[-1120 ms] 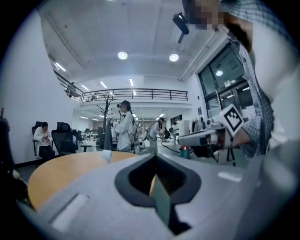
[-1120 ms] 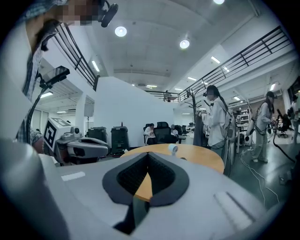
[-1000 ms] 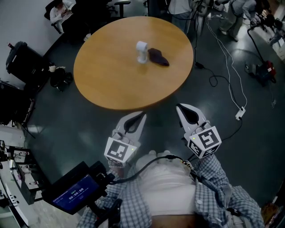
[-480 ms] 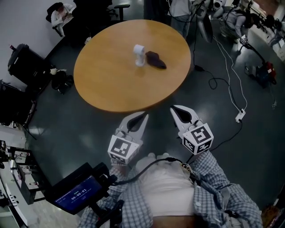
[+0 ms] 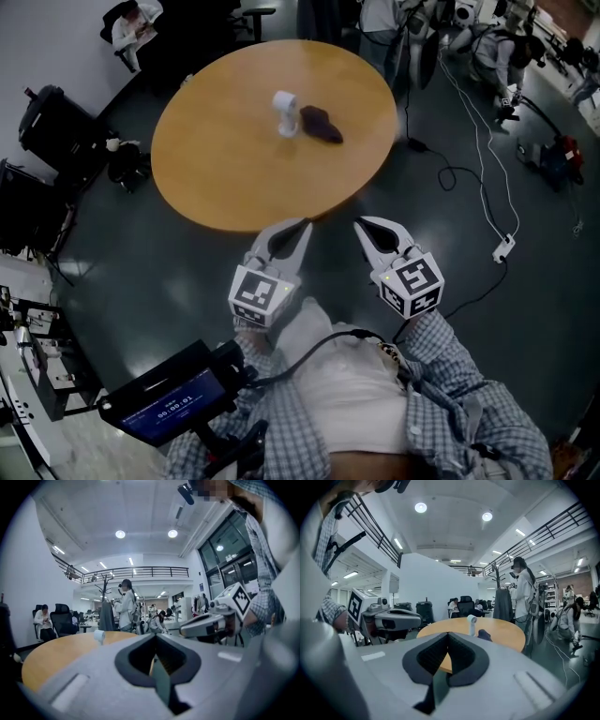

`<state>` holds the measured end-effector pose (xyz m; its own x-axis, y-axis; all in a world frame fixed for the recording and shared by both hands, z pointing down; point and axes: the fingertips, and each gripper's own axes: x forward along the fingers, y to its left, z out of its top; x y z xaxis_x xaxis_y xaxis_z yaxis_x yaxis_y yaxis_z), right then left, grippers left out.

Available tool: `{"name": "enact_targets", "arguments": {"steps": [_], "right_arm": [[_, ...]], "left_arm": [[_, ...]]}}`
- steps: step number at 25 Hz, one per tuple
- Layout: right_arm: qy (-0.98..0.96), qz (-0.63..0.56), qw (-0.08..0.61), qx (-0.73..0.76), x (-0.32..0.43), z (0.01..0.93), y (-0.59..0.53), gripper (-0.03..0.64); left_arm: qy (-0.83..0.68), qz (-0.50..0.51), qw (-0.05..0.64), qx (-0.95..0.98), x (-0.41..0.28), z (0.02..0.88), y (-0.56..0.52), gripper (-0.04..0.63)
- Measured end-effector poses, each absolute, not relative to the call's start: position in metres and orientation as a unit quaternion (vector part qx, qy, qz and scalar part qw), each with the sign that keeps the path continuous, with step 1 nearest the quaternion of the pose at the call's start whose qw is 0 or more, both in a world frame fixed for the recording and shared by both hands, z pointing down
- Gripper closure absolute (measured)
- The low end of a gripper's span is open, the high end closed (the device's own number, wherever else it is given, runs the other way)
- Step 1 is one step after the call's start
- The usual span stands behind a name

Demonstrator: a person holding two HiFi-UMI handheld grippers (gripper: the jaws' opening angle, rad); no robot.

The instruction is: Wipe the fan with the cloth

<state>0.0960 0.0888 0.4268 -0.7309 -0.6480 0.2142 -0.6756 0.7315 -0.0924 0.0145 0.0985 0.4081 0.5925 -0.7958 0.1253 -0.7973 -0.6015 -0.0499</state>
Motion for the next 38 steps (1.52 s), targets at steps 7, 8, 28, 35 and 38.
{"name": "enact_targets", "arguments": {"steps": [7,8,28,35,38], "right_arm": [[-0.926,0.085,0.071,0.361,0.095,0.425,0.08,0.614],[-0.926,0.084,0.069,0.362,0.093,0.425,0.077,0.614],[-0.913,0.127,0.123,0.367,0.043,0.469,-0.109,0.614],[-0.912,0.145,0.149,0.354,0.033,0.496,-0.157,0.614],[-0.912,0.149,0.161,0.347,0.03,0.509,-0.17,0.614]], "left_arm": [[-0.455,0.076,-0.005,0.887,0.011,0.406,0.088,0.595],[-0.456,0.077,-0.009,0.887,0.008,0.406,0.084,0.594],[-0.46,0.101,0.03,0.882,-0.071,0.457,-0.127,0.504],[-0.47,0.151,0.066,0.867,-0.082,0.519,-0.183,0.418],[-0.473,0.162,0.084,0.862,-0.078,0.542,-0.197,0.39]]}}
